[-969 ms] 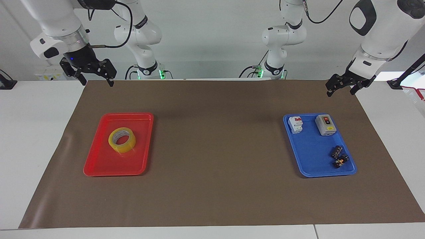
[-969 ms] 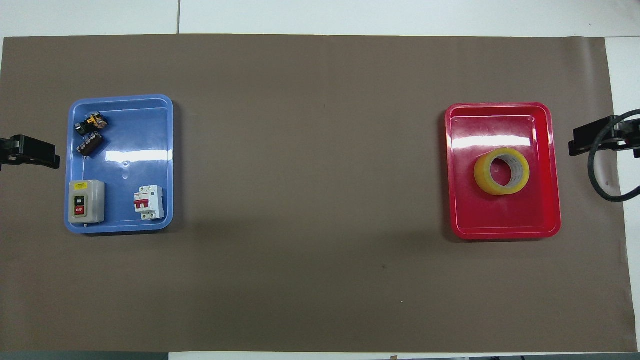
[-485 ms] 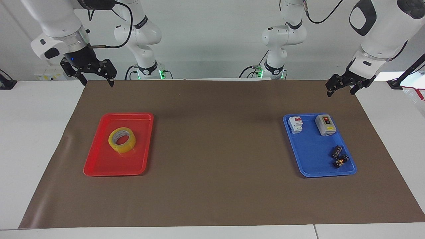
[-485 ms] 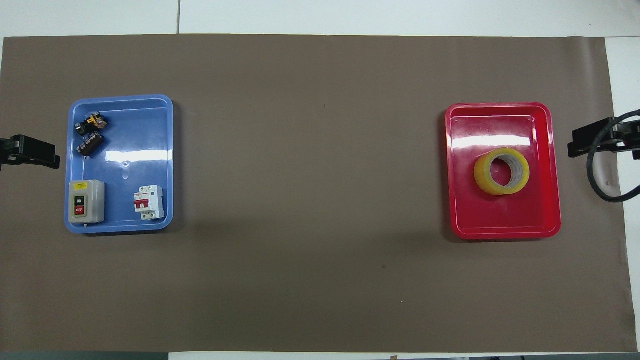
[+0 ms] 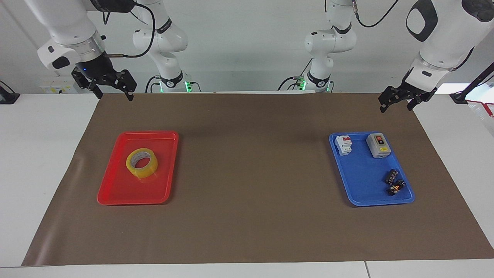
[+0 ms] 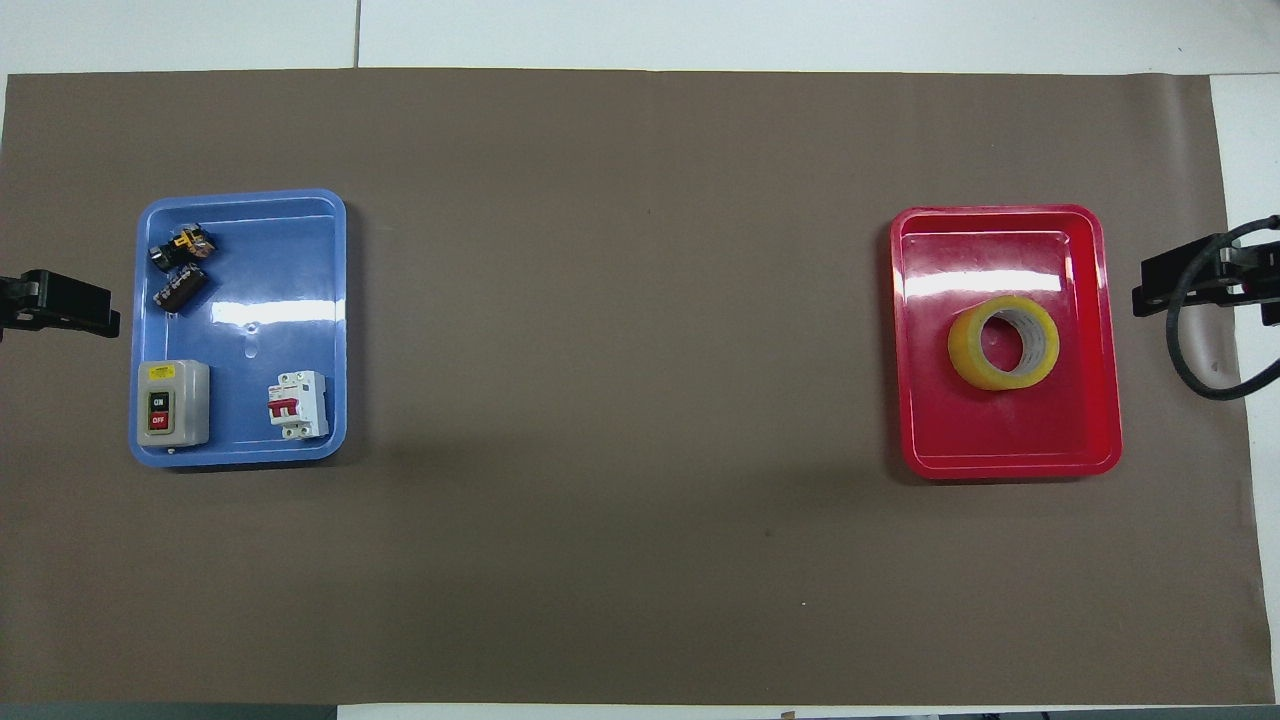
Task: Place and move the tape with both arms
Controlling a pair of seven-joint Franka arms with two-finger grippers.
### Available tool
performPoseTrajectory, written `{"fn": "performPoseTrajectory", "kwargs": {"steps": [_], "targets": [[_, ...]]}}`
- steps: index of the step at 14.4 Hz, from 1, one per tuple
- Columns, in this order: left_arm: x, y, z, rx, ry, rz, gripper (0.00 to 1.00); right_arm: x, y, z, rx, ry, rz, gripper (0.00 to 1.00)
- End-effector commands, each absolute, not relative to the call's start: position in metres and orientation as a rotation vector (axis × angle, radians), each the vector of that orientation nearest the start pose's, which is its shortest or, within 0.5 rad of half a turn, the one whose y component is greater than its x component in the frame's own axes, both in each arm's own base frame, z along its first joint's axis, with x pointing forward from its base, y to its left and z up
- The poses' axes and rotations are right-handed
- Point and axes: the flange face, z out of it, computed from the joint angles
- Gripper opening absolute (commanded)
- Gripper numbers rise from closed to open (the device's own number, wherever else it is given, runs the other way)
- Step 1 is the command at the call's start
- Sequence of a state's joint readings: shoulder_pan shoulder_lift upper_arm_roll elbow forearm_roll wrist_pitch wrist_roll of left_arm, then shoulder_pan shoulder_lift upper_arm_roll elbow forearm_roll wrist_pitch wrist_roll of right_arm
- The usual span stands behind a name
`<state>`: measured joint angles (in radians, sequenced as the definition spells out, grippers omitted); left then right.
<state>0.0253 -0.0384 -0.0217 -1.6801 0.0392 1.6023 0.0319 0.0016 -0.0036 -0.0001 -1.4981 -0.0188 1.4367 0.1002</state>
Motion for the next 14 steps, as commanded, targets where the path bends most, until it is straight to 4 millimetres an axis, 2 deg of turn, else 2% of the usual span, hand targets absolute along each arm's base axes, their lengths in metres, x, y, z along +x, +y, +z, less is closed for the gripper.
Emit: {"fn": "performPoseTrajectory", "kwargs": {"steps": [1, 14], "targets": [[0.5417, 0.0065, 0.5971, -3.124, 0.061, 0.070, 1.00, 0.5374, -0.0034, 0.6509, -3.170, 0.074, 0.096, 1.00], [0.5417, 0.0065, 0.5971, -3.124, 0.061, 0.070, 1.00, 0.5348, -0.0002, 0.6537, -3.170, 0.045, 0.111, 1.00]]}}
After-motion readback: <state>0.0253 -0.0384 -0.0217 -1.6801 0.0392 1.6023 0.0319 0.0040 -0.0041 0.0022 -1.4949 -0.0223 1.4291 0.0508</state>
